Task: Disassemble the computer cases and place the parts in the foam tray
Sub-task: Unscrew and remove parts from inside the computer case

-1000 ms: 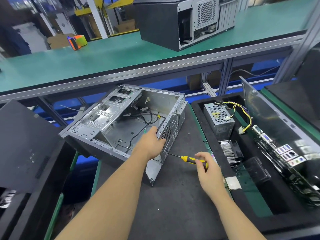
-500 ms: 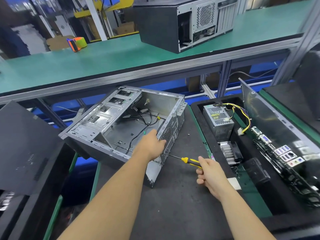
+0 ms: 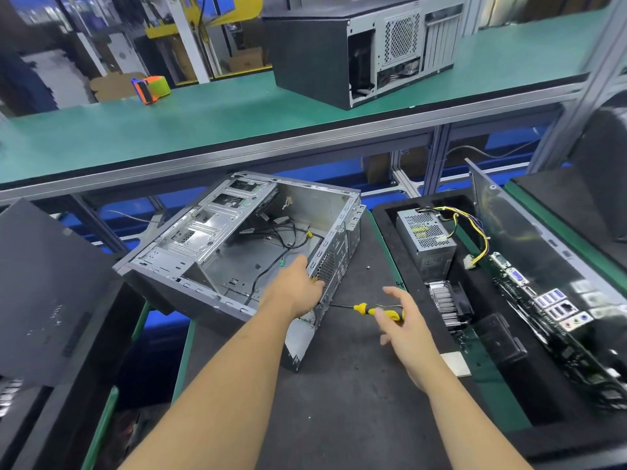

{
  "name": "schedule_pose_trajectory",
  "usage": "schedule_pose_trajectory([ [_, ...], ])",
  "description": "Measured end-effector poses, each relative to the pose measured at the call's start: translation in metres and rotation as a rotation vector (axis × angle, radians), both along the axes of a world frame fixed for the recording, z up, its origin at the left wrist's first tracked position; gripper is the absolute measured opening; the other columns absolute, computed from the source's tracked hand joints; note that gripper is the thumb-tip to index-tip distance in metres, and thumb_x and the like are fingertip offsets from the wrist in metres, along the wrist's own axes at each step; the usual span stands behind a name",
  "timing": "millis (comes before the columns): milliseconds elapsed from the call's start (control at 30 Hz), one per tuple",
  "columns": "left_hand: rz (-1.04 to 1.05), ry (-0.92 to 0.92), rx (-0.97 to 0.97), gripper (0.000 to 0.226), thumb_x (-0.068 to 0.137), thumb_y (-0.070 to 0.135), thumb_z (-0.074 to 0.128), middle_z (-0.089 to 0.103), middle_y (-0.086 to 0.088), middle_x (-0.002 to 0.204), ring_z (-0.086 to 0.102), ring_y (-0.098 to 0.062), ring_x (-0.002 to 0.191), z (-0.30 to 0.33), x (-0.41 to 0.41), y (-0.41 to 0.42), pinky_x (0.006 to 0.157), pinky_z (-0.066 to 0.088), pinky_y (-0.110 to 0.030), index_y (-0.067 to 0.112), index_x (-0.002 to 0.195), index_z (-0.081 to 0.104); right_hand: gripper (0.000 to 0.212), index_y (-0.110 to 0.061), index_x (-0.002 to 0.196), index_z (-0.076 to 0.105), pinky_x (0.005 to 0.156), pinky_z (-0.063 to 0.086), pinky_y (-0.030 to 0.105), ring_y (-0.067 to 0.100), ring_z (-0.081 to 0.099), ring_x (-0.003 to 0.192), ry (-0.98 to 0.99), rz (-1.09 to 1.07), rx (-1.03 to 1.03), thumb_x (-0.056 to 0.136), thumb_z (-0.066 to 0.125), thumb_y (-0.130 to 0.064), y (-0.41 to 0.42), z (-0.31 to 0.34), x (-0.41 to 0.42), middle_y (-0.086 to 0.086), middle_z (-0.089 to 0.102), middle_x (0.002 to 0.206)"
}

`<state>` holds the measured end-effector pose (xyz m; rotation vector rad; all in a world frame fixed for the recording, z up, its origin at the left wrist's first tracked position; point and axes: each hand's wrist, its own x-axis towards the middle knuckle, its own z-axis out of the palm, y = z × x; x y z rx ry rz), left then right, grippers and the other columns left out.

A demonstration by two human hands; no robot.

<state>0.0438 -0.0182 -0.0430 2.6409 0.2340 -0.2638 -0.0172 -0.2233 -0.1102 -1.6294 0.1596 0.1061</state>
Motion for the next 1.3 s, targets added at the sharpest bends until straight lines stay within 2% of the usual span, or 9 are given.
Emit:
schedule_pose_trajectory([
  [100, 0.003, 0.008, -0.011, 0.018, 0.096, 0.036, 0.057, 0.064, -0.002, 0.089, 0.062, -0.028, 0.089, 0.001, 0.0, 0.0, 0.083, 0.054, -0.042, 0.023, 0.101, 0.046, 0.032, -0.018, 0.107, 0.057, 0.041, 0.034, 0.025, 0.016, 0.038, 0.045, 0.354, -0.096, 0.212, 0.106, 0.04, -0.045, -0.001, 0.001, 0.01, 0.007, 0.05, 0.063],
  [200, 0.01, 0.016, -0.025, 0.018, 0.097, 0.037, 0.057, 0.066, -0.003, 0.092, 0.064, -0.027, 0.089, 0.0, 0.001, 0.0, 0.084, 0.055, -0.043, 0.022, 0.105, 0.05, 0.031, -0.01, 0.097, 0.053, 0.04, 0.018, 0.019, 0.011, 0.019, 0.043, 0.471, -0.068, 0.245, 0.107, 0.041, -0.036, -0.007, -0.01, 0.012, -0.004, 0.031, 0.051],
  [333, 0.029, 0.008, -0.053, 0.019, 0.097, 0.034, 0.058, 0.061, 0.001, 0.084, 0.059, -0.022, 0.081, -0.004, 0.002, 0.001, 0.068, 0.044, -0.034, 0.025, 0.086, 0.045, 0.017, -0.011, 0.102, 0.061, 0.053, 0.034, 0.026, 0.009, 0.035, 0.05, 0.112, 0.017, -0.04, 0.105, 0.047, -0.021, -0.008, -0.01, 0.004, -0.014, 0.049, 0.057],
  [500, 0.036, 0.005, -0.104, 0.018, 0.098, 0.031, 0.061, 0.061, -0.001, 0.081, 0.056, -0.018, 0.072, -0.005, 0.004, 0.001, 0.059, 0.038, -0.032, 0.022, 0.09, 0.047, 0.016, -0.024, 0.095, 0.065, 0.063, 0.038, 0.008, -0.003, 0.054, 0.072, -0.181, 0.064, -0.345, 0.1, 0.056, -0.012, -0.011, -0.017, -0.004, -0.014, 0.064, 0.08],
  [700, 0.063, 0.05, -0.214, 0.02, 0.093, 0.018, 0.061, 0.061, -0.007, 0.082, 0.052, -0.024, 0.066, -0.003, 0.005, 0.0, 0.061, 0.049, -0.034, 0.015, 0.112, 0.054, 0.018, -0.012, 0.107, 0.064, 0.051, 0.047, 0.032, 0.02, 0.052, 0.06, 0.288, -0.103, 0.368, 0.101, 0.058, -0.028, -0.004, -0.014, 0.003, 0.015, 0.059, 0.078],
  [833, 0.072, 0.085, -0.287, 0.027, 0.09, 0.008, 0.055, 0.061, -0.012, 0.088, 0.048, -0.023, 0.063, -0.003, 0.006, 0.001, 0.051, 0.043, -0.029, 0.015, 0.117, 0.054, 0.036, -0.012, 0.089, 0.054, 0.039, 0.02, 0.017, 0.012, 0.019, 0.043, 0.575, -0.083, 0.446, 0.103, 0.049, -0.045, -0.006, -0.016, 0.009, 0.0, 0.03, 0.054],
  [933, 0.074, 0.103, -0.315, 0.028, 0.092, 0.003, 0.055, 0.06, -0.015, 0.089, 0.047, -0.021, 0.063, -0.005, 0.007, 0.001, 0.05, 0.04, -0.028, 0.013, 0.119, 0.051, 0.025, -0.01, 0.094, 0.054, 0.04, 0.016, 0.019, 0.011, 0.015, 0.046, 0.356, -0.041, 0.357, 0.106, 0.044, -0.029, -0.004, -0.018, 0.01, -0.005, 0.022, 0.057],
  [1100, 0.091, 0.113, -0.354, 0.028, 0.093, -0.001, 0.056, 0.058, -0.012, 0.086, 0.046, -0.019, 0.062, -0.007, 0.01, 0.002, 0.051, 0.038, -0.028, 0.013, 0.115, 0.047, 0.018, -0.026, 0.093, 0.064, 0.063, 0.04, 0.012, 0.003, 0.058, 0.072, -0.162, 0.149, -0.279, 0.1, 0.055, -0.012, -0.015, -0.019, -0.004, -0.018, 0.064, 0.078],
  [1300, 0.084, 0.11, -0.361, 0.034, 0.093, -0.002, 0.055, 0.062, -0.014, 0.09, 0.045, -0.017, 0.06, -0.007, 0.009, 0.002, 0.051, 0.038, -0.028, 0.021, 0.114, 0.041, 0.03, -0.033, 0.107, 0.063, 0.071, 0.042, 0.005, -0.002, 0.061, 0.083, -0.16, 0.097, -0.22, 0.094, 0.063, -0.006, -0.014, -0.012, 0.0, -0.015, 0.065, 0.101],
])
